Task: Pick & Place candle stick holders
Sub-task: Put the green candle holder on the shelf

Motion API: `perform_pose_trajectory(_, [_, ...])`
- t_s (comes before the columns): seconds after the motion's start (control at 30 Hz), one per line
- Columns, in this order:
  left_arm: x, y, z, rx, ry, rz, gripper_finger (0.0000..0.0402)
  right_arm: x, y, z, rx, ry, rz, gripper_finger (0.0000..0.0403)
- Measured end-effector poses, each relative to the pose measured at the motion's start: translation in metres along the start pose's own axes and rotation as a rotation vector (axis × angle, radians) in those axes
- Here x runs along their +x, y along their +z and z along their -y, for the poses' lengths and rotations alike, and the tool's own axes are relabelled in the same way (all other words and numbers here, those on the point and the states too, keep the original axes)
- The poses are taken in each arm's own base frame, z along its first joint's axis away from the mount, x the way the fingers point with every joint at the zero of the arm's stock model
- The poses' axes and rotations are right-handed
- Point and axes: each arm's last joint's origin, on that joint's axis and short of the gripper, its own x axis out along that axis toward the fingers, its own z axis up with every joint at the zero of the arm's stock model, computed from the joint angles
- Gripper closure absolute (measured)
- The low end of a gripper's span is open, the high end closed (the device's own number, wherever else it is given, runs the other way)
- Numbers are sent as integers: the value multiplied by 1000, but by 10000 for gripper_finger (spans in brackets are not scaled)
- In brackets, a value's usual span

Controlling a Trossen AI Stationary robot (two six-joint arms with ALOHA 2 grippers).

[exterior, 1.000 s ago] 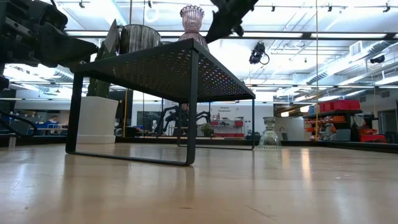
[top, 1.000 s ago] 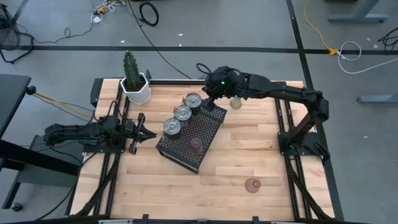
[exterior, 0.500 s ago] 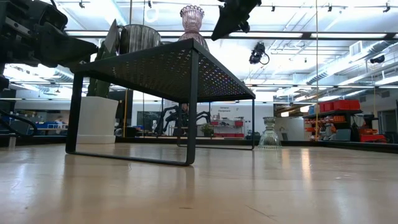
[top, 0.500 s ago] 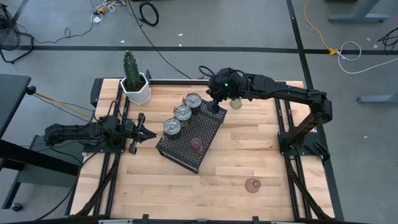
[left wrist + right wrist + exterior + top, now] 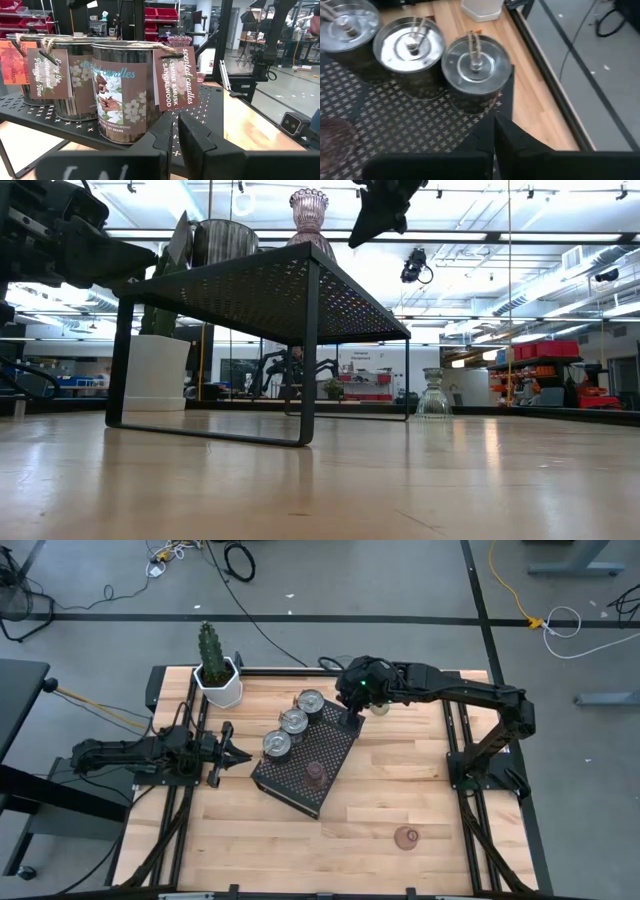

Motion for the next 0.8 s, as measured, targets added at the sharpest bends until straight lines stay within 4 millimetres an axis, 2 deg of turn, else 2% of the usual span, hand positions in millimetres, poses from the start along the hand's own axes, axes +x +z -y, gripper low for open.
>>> perform_pose_trajectory(0.17, [0, 0, 0, 0, 0, 0, 367, 7, -9, -3, -8, 29, -27, 394])
perform_pose_trajectory(0.4, [0, 0, 0, 0, 0, 0, 367, 13, -39, -9, 21, 39, -39, 387])
perform_pose_trajectory(0.6, [0, 0, 0, 0, 0, 0, 367, 10, -67, -8, 89, 37, -60, 377])
perform_pose_trajectory(0.8, [0, 0, 0, 0, 0, 0, 367, 5, -86, -6, 134, 33, -80, 376])
